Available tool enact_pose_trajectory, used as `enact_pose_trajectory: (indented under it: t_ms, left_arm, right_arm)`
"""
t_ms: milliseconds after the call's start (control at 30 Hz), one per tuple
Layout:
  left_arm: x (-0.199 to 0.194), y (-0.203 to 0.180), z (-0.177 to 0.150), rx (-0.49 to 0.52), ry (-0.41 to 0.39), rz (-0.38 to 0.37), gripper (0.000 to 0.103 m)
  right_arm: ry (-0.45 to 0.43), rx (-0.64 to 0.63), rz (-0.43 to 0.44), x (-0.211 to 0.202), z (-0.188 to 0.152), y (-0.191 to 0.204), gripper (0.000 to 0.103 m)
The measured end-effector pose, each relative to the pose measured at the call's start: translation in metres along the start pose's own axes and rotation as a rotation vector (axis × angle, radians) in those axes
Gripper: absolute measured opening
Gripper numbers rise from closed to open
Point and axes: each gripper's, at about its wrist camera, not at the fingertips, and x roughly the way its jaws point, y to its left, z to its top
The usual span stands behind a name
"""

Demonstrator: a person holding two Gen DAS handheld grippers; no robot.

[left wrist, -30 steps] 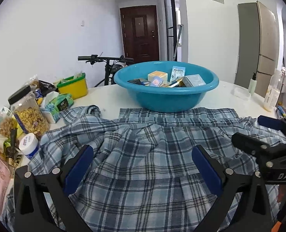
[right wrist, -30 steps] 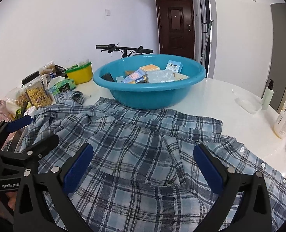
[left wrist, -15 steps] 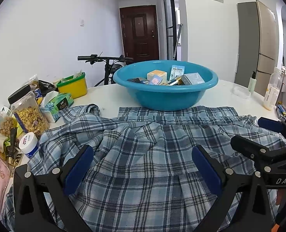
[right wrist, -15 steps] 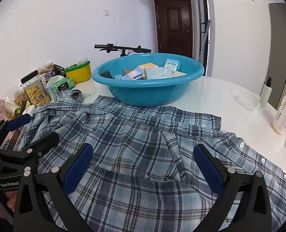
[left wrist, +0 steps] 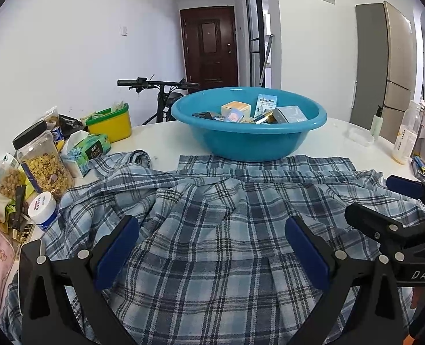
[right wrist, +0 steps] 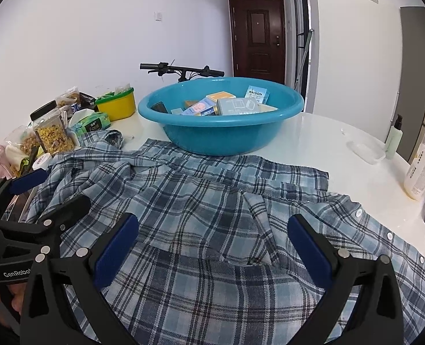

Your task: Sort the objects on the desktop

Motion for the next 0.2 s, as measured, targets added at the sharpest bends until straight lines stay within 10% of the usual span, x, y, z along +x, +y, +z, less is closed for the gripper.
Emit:
enact_pose_trajectory:
  t_ms: [200]
  left_arm:
    - [0.0002, 0.0018, -0.0015, -0.004, -0.008, 0.0, 0.103]
  right_arm:
    - [-0.002, 0.0, 0.005, 0.0012, -0.0003, 0.0007, 0.103]
